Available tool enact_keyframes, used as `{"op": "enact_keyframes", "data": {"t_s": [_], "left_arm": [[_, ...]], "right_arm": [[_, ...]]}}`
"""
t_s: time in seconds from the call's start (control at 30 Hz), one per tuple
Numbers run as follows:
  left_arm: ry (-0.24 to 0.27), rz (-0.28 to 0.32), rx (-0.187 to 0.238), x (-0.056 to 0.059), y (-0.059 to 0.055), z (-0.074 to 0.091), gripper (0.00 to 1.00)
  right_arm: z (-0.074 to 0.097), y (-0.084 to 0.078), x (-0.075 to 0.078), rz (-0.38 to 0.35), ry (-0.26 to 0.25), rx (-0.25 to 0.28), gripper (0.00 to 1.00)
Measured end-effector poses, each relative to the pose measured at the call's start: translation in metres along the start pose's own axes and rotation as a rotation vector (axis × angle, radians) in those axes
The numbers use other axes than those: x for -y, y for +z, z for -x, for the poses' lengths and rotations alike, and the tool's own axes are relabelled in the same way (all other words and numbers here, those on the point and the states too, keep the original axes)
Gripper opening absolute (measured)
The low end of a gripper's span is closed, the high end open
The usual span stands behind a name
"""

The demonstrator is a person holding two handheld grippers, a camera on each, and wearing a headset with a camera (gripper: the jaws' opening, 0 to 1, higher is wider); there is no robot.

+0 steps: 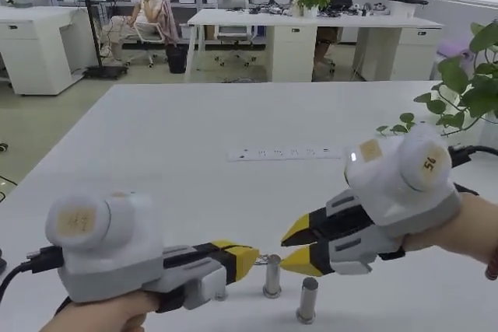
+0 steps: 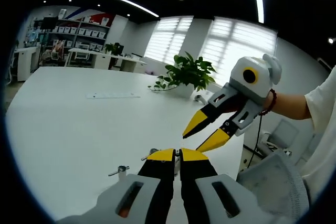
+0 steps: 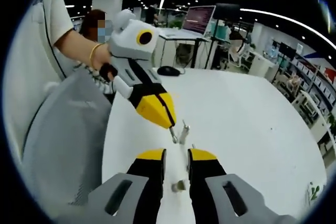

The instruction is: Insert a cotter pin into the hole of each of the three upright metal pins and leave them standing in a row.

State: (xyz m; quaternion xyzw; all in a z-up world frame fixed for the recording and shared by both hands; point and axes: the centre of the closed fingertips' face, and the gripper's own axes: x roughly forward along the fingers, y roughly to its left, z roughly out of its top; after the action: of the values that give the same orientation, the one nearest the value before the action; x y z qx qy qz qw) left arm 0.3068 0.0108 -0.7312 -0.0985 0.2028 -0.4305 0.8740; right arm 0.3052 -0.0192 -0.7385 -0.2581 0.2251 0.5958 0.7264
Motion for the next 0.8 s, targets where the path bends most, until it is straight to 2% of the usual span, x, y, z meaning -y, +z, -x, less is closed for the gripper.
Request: {"op": "enact_keyframes", "data": {"t_s": [0.07,0.33,0.47,0.63,0.8], "left_arm": [[-0.013,-0.016,-0.005,0.003,-0.001,0.001,0.0],[-0.088,-0.087,-0.039,0.02,-0.009,0.001,0.0],[-0.107,-0.122,-0.054,0.026,-0.013,0.001,0.0],[-0.158,-0.169,-0.056,0.036,-0.015,0.002,0.0],[-0.198,-0.197,-0.062,0.044,-0.018,0.004,0.0]], "right_arm": [[0.004,-0.003,-0.004,-0.031,0.021,-0.005,0.2],[0.012,-0.013,-0.019,-0.07,0.075,-0.015,0.22],[0.014,-0.014,-0.026,-0.087,0.113,-0.011,0.22],[0.014,-0.013,-0.032,-0.102,0.149,0.003,0.22],[0.012,-0.012,-0.039,-0.092,0.185,0.011,0.21]]}}
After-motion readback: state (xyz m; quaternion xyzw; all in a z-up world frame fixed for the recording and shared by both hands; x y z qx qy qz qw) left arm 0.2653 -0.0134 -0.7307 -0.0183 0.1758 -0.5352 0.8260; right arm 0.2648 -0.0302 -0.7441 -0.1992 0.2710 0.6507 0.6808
